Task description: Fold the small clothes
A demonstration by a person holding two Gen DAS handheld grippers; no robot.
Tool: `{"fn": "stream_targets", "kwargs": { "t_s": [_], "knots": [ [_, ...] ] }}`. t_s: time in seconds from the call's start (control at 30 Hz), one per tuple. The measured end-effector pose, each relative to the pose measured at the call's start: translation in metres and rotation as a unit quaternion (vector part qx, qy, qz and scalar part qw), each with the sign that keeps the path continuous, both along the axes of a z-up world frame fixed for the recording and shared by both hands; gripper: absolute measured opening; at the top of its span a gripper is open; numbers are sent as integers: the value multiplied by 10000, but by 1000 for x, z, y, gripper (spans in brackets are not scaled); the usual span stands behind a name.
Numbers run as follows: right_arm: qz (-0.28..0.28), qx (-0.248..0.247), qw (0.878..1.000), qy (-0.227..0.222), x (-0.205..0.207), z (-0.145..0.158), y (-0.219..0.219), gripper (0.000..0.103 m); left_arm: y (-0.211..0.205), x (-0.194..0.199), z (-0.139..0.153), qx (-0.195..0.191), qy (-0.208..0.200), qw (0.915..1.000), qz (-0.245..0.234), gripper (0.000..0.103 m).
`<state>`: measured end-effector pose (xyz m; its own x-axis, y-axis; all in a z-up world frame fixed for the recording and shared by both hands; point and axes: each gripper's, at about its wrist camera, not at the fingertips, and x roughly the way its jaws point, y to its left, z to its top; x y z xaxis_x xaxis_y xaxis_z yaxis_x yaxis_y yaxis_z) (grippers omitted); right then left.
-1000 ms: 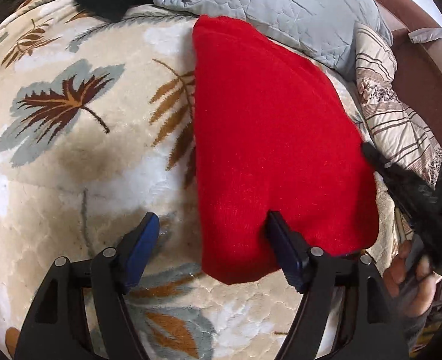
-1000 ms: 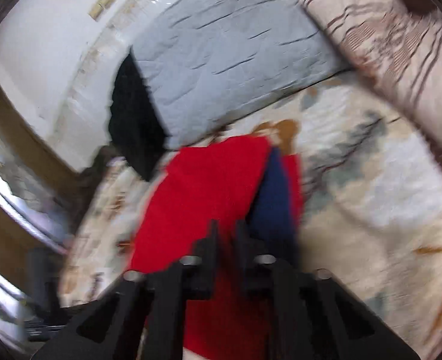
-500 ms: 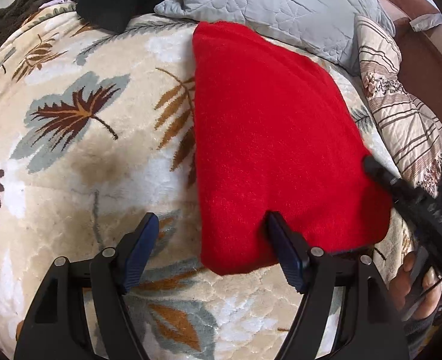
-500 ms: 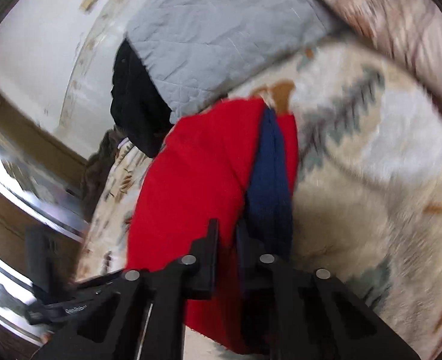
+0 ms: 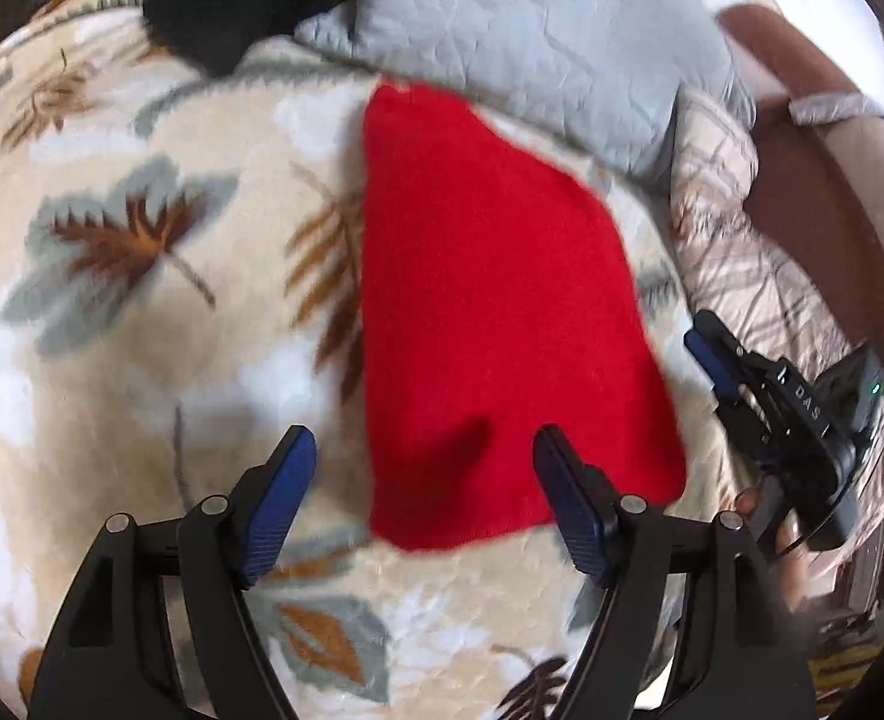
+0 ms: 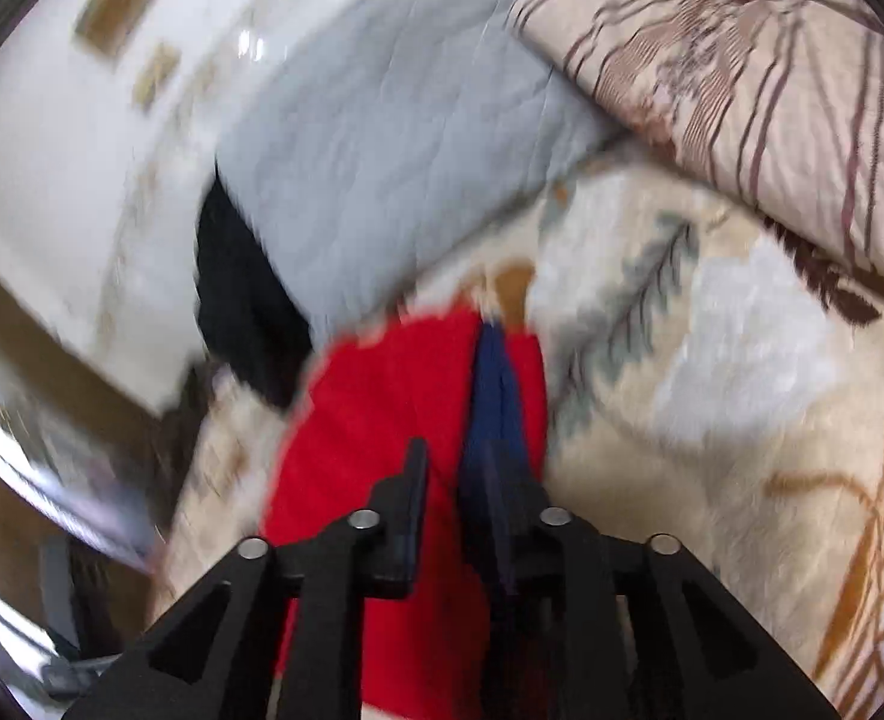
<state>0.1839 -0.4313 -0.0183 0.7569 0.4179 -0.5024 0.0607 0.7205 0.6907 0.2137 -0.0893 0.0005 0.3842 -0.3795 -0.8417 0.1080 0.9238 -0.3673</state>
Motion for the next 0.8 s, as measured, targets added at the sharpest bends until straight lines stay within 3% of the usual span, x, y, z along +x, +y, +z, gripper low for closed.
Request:
{"fn": "stream_targets", "kwargs": {
  "t_s": [0.1,0.23,0.3,0.43,0.5,0.53,0.57,0.67,0.73,0.8],
  "knots": [
    [63,426,9990,74,24,-9,3,36,-10,20,9,303,-198,9993,-53,75],
    [162,210,9983,528,54,-25,25,41,-23,45,5,458,-141,9988,-81,75],
    [380,219,9975,554,61,-29,35,14,-26,51,-1,456,-116,9989,-73,75],
    [160,-434,9989,17,55,-1,42,13,-37,62,-25,619,15,9980,-138,79],
    [35,-689,9971,315,56,-10,42,14,-39,62,-31,606,34,9981,-107,86],
    [36,-837,9942,680,61,-26,45,14,-39,61,-32,621,49,9980,-116,86],
    [24,-706,9949,721,59,-32,43,14,-38,60,-30,617,42,9980,-120,85],
    [-214,-529,9969,542,49,-13,34,24,-32,54,-9,481,-201,9985,-141,84],
    [-488,-937,9944,-15,34,12,35,28,-34,53,6,508,-473,9975,-152,84],
    [-342,-980,9937,-427,29,23,41,29,-40,58,14,646,-637,9957,-192,84]
  ]
}}
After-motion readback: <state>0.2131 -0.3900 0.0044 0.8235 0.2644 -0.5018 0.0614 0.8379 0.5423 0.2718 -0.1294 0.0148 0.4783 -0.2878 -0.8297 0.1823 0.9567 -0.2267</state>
